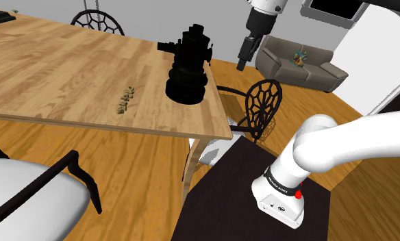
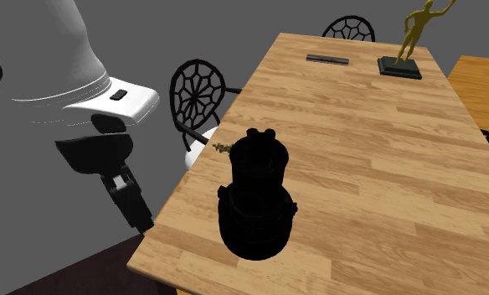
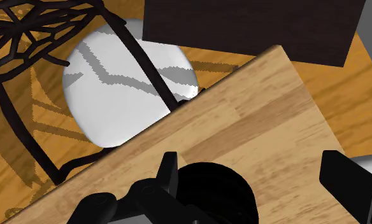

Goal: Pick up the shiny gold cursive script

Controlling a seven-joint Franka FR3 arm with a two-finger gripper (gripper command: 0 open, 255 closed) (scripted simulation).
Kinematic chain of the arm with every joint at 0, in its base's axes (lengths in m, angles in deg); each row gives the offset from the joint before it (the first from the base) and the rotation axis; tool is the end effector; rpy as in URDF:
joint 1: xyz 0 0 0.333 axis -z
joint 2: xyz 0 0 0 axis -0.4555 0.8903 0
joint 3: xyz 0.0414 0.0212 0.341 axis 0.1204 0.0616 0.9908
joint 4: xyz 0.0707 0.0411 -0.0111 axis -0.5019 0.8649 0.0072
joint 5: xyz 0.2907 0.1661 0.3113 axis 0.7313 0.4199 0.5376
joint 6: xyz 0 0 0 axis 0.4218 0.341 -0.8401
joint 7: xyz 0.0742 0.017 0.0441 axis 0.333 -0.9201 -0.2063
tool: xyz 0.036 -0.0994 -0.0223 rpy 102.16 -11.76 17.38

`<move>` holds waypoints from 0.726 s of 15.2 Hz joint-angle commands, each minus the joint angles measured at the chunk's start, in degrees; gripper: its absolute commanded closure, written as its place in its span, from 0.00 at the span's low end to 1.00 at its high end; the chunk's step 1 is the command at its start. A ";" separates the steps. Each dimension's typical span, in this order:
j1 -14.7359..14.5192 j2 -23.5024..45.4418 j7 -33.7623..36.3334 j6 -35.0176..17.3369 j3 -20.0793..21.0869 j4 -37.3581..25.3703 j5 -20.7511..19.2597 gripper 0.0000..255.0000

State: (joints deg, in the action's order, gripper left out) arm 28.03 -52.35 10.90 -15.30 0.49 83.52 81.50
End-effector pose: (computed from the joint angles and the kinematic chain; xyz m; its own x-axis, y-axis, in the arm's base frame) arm 0.3564 0.0150 0.6241 0.9859 0.1665 0.0167 0.1634 -0.9795 0.1178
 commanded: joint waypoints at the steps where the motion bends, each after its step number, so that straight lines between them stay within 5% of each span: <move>1: 0.00 0.00 0.00 0.00 0.00 0.00 0.00 0.00; 11: 1.49 12.32 23.69 -10.30 12.55 -1.46 7.06 0.00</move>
State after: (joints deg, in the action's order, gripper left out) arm 29.29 -41.34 32.12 -24.33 11.92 82.11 88.07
